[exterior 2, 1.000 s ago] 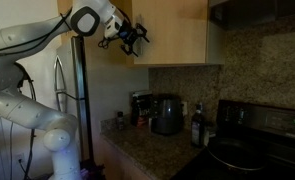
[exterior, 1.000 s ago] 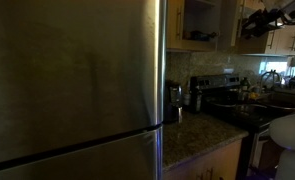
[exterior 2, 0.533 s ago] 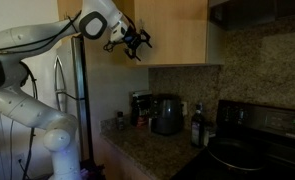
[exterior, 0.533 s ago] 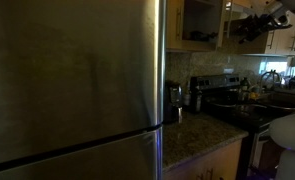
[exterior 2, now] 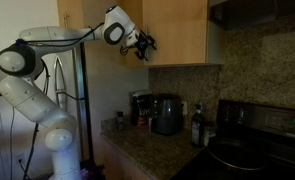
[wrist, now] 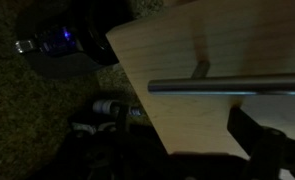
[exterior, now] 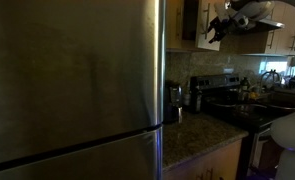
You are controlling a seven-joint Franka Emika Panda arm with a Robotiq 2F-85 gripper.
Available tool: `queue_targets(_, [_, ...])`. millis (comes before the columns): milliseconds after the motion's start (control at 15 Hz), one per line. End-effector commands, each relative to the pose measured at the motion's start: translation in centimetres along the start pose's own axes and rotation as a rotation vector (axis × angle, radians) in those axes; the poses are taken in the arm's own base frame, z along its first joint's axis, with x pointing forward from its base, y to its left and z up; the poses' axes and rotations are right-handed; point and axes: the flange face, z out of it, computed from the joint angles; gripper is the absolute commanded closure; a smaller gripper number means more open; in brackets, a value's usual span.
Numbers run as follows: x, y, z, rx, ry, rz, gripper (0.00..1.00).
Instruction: Close the top cupboard door
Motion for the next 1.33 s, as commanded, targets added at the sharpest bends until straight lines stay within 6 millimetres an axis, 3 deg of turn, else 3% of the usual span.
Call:
queue_targets(0, [-3.9,-4.5,2.5,-0.006,-0.050,-0.041,0.00])
queue_targets(267, [-5.9,-7.3,4.9,-0.011,0.020,-0.103,0.00])
queue_targets(600, [-4.6,-7.5,7.3,-0.028,0.091,-0.143,0.00])
queue_targets(800, [-1.3,-5.0,8.5,-0.075,0.260,-0.191,0.00])
queue_targets(1000, [4.0,-1.0,9.4,-0.177,0.417,-0.224,0.00])
queue_targets(1200, [8.9,3.7,7.4,-0.377,0.446,-0.259,0.00])
queue_targets(1267, [7.4,0.5,10.0,-0.299,0.441,-0.230,0.00])
